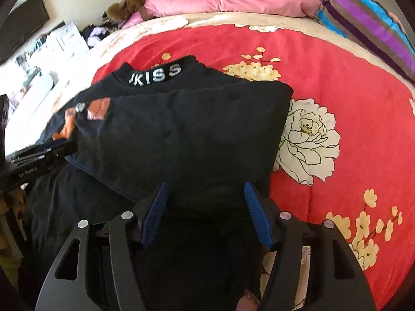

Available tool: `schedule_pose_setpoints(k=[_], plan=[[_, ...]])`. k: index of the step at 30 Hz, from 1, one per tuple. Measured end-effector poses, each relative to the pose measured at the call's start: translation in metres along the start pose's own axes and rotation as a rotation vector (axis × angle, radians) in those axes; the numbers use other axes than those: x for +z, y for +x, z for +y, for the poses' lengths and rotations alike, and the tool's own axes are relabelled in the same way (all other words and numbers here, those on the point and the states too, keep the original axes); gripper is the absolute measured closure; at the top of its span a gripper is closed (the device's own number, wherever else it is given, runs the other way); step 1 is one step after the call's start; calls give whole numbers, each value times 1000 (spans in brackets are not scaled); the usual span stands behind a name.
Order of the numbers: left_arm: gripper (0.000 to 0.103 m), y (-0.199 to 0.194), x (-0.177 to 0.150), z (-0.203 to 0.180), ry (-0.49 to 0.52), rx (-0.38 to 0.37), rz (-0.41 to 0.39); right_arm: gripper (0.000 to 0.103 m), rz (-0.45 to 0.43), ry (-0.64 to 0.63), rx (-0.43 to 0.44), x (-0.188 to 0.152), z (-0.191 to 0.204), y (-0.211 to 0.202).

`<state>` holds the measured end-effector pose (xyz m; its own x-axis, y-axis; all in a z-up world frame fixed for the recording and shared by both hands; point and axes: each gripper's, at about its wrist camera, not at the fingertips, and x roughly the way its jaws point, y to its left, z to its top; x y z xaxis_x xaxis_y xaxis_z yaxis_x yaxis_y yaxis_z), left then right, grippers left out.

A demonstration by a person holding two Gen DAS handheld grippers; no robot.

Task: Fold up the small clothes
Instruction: 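Lay the held sleeve across the shirt front with the left tool, open, then move the left tool to the other sleeve's orange cuff and grasp it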

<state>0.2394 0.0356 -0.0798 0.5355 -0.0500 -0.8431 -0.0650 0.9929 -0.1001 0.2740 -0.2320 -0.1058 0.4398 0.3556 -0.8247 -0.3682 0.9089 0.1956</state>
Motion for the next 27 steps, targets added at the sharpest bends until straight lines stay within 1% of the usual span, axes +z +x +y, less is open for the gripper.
schedule_pose_setpoints(k=[1,3,5,6,7,8,10,11,13,14,16,19,22,27], plan=[[57,-2,1,-1,-2,-8,-3,41,-13,21,19,1,-3,-4],[56,-9,3,-2,-3,-20,-17,37,-34,34,42,3,-4,-11],[52,-16,4,-3,-1,-26,-33,34,-67,25,41,4,-2,-20],[47,-20,5,-4,0,-26,-40,31,-85,11,37,5,0,-24],[44,-22,6,-5,0,-28,-45,27,-96,-2,31,5,2,-27],[43,-24,7,-5,-2,-29,-48,25,-107,-13,27,5,4,-30],[34,-29,8,-6,-4,-27,-61,22,-132,-29,37,5,7,-37],[32,-31,9,-6,-3,-27,-65,20,-142,-32,47,6,8,-41],[27,-37,10,-6,-5,-25,-74,11,-171,-33,53,6,9,-48],[24,-39,10,-5,-8,-23,-78,9,-188,-31,55,7,9,-52],[17,-44,10,-5,-12,-19,-85,7,-209,-24,53,8,9,-57],[9,-52,11,-5,-12,-10,-98,6,-228,-19,46,10,10,-61],[9,-60,9,-3,-12,6,-106,4,-239,-20,30,9,14,-65],[9,-69,4,5,-28,24,-108,4,-255,-31,21,9,26,-73]])
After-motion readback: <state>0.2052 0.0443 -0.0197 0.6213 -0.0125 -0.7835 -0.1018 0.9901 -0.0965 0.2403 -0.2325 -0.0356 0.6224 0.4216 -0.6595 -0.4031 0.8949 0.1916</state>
